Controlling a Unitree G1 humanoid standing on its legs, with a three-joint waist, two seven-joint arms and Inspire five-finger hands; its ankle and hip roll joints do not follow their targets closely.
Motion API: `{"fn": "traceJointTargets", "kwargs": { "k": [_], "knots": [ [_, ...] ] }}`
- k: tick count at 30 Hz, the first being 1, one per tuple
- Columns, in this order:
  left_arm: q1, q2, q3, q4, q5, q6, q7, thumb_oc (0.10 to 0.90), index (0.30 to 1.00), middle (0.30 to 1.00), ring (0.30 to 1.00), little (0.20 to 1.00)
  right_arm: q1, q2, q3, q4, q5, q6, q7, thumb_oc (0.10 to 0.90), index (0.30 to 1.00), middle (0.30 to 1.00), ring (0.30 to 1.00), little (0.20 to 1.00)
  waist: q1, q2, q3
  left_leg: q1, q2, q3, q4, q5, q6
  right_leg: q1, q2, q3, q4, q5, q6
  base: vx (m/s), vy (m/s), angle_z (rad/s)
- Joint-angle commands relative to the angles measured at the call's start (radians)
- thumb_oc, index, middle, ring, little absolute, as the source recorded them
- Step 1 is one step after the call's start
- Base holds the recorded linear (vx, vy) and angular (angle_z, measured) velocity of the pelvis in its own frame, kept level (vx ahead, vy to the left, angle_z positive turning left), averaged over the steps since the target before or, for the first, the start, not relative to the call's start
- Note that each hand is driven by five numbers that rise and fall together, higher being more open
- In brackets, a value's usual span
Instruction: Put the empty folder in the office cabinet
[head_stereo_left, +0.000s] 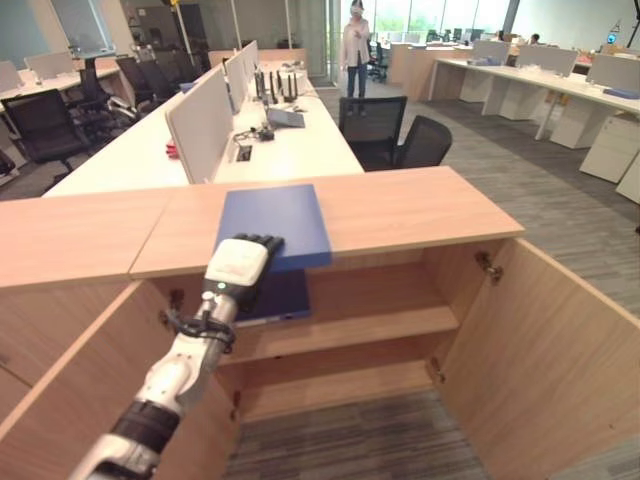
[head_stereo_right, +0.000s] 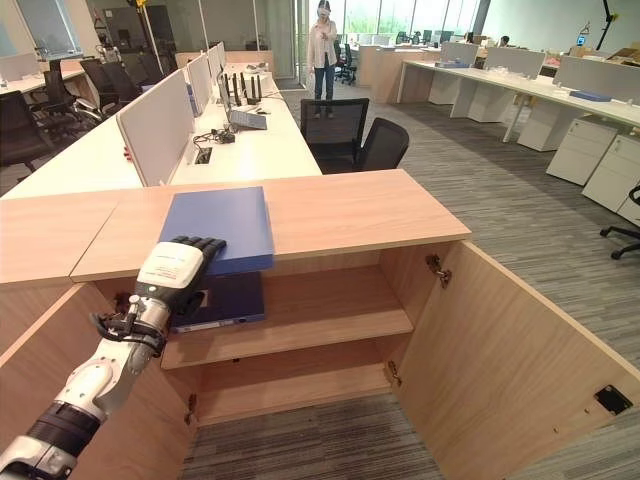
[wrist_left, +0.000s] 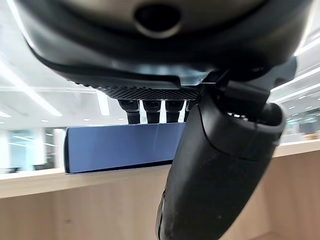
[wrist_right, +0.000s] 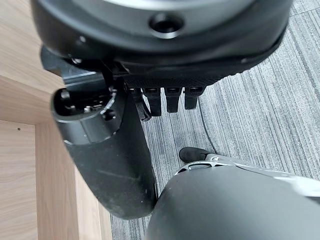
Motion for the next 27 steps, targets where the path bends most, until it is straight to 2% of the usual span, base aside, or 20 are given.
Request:
{"fn": "traceJointTargets", "kwargs": {
  "k": [1, 7, 16, 18, 21, 23, 25, 27],
  "knots": [
    [-0.209, 0.030, 0.038, 0.047, 0.063, 0.065, 0.077, 0.400, 0.300, 0.300, 0.300, 0.300, -0.025, 0.003, 0.050, 0.053, -0.038, 0.015, 0.001, 0.800, 0.900, 0.900, 0.900, 0.900, -0.009, -0.007, 0.015, 0.043, -0.021, -0.025, -0.002, -0.126, 0.004, 0.072, -0.012, -0.030, 0.009, -0.122, 0.058, 0.00, 0.001, -0.07],
    [-0.162, 0.020, 0.059, 0.031, 0.048, 0.052, 0.092, 0.400, 0.300, 0.300, 0.300, 0.300, -0.021, 0.009, 0.047, 0.054, -0.032, 0.011, -0.001, 0.800, 0.900, 0.900, 0.900, 0.900, -0.008, -0.010, 0.015, 0.042, -0.022, -0.024, -0.002, -0.126, 0.005, 0.072, -0.013, -0.030, 0.009, -0.120, 0.058, 0.00, 0.000, -0.02],
    [-0.070, 0.014, 0.106, -0.032, -0.043, -0.003, 0.152, 0.400, 0.300, 0.300, 0.300, 0.300, -0.013, 0.010, 0.031, 0.064, -0.032, 0.001, -0.020, 0.800, 0.900, 0.900, 0.900, 0.900, -0.002, -0.012, 0.014, 0.043, -0.025, -0.025, -0.002, -0.126, 0.006, 0.074, -0.012, -0.027, 0.009, -0.119, 0.057, 0.00, 0.000, 0.00],
    [-0.040, 0.000, 0.120, -0.093, -0.094, -0.036, 0.161, 0.400, 0.300, 0.300, 0.300, 0.300, -0.011, 0.010, 0.020, 0.066, -0.032, -0.004, -0.026, 0.800, 0.900, 0.900, 0.900, 0.900, 0.001, -0.015, 0.015, 0.042, -0.026, -0.027, -0.002, -0.125, 0.007, 0.073, -0.013, -0.029, 0.009, -0.117, 0.057, 0.00, 0.000, 0.00],
    [-0.014, -0.006, 0.135, -0.137, -0.111, -0.051, 0.154, 0.400, 0.300, 0.300, 0.300, 0.300, -0.008, 0.010, 0.018, 0.068, -0.034, -0.005, -0.029, 0.800, 0.900, 0.900, 0.900, 0.900, 0.001, -0.016, 0.015, 0.041, -0.026, -0.029, -0.002, -0.125, 0.007, 0.073, -0.013, -0.030, 0.009, -0.117, 0.057, 0.00, 0.000, 0.00],
    [0.066, -0.043, 0.164, -0.307, -0.181, -0.119, 0.146, 0.400, 0.300, 0.300, 0.300, 0.300, -0.007, 0.016, 0.002, 0.073, -0.030, -0.009, -0.037, 0.800, 0.900, 0.900, 0.900, 0.900, 0.011, -0.023, 0.020, 0.037, -0.027, -0.036, -0.002, -0.122, 0.009, 0.071, -0.015, -0.033, 0.009, -0.114, 0.058, 0.00, 0.000, 0.00],
    [0.087, -0.051, 0.170, -0.344, -0.203, -0.133, 0.136, 0.400, 0.300, 0.300, 0.300, 0.300, -0.005, 0.018, 0.001, 0.075, -0.029, -0.010, -0.038, 0.800, 0.900, 0.900, 0.900, 0.900, 0.013, -0.025, 0.020, 0.036, -0.027, -0.038, -0.002, -0.122, 0.009, 0.071, -0.015, -0.034, 0.009, -0.113, 0.058, 0.00, 0.000, 0.00],
    [0.133, -0.074, 0.174, -0.422, -0.286, -0.174, 0.116, 0.400, 0.300, 0.300, 0.300, 0.300, -0.004, 0.021, -0.007, 0.073, -0.023, -0.012, -0.040, 0.800, 0.900, 0.900, 0.900, 0.900, 0.022, -0.033, 0.027, 0.032, -0.027, -0.044, -0.002, -0.119, 0.010, 0.069, -0.016, -0.036, 0.009, -0.109, 0.058, -0.02, -0.010, 0.06]
  ]
}}
